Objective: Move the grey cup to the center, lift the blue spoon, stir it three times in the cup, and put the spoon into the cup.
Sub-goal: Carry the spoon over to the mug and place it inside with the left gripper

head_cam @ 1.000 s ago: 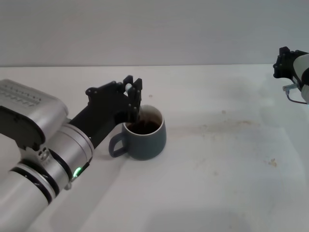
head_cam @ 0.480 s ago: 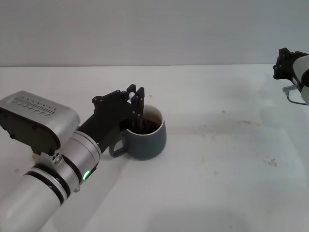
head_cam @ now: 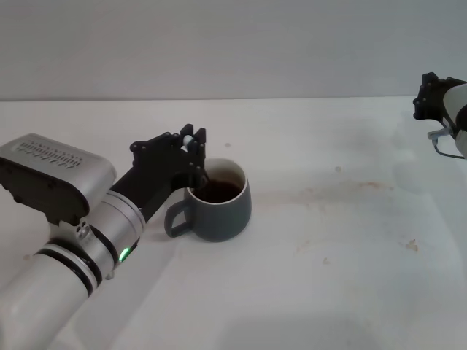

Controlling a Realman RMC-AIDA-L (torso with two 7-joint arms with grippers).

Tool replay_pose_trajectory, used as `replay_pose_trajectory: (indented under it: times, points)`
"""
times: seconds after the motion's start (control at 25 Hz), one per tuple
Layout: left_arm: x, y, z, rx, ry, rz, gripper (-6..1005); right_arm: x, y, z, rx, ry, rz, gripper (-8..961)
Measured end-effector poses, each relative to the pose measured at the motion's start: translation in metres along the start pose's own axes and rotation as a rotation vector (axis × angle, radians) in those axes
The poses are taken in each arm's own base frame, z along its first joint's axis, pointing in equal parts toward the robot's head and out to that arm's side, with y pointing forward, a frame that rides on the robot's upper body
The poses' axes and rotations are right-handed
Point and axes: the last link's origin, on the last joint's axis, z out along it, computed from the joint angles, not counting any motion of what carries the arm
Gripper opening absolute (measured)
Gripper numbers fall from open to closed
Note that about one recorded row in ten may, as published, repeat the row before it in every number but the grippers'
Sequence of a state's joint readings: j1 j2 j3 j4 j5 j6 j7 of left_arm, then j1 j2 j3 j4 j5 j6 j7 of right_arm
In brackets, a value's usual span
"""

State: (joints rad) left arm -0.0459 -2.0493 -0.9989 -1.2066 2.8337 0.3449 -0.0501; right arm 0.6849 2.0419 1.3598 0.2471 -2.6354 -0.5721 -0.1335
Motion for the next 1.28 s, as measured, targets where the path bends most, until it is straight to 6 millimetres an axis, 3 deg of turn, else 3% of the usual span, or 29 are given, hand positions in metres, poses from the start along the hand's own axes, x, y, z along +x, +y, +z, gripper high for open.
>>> replay_pose_trajectory:
  times: [0.36,0.6,1.0,1.28]
  points:
    - [-0.005,-0.011,-0.020,0.047,-0.008,-0.015,193,-0.003,0.003,0.002,-0.007,-0.001,0.000,15]
    - [-0.001,-0.002,-0.038,0.048,0.004,-0.046,196,-0.008,0.005,0.005,-0.016,-0.011,-0.006,15]
    - [0.004,0.019,-0.038,-0.012,0.021,-0.054,201,-0.011,0.007,0.005,-0.026,-0.020,-0.017,15]
    - [0.006,0.032,-0.024,-0.066,0.029,-0.034,204,-0.008,0.007,0.004,-0.029,-0.016,-0.024,15]
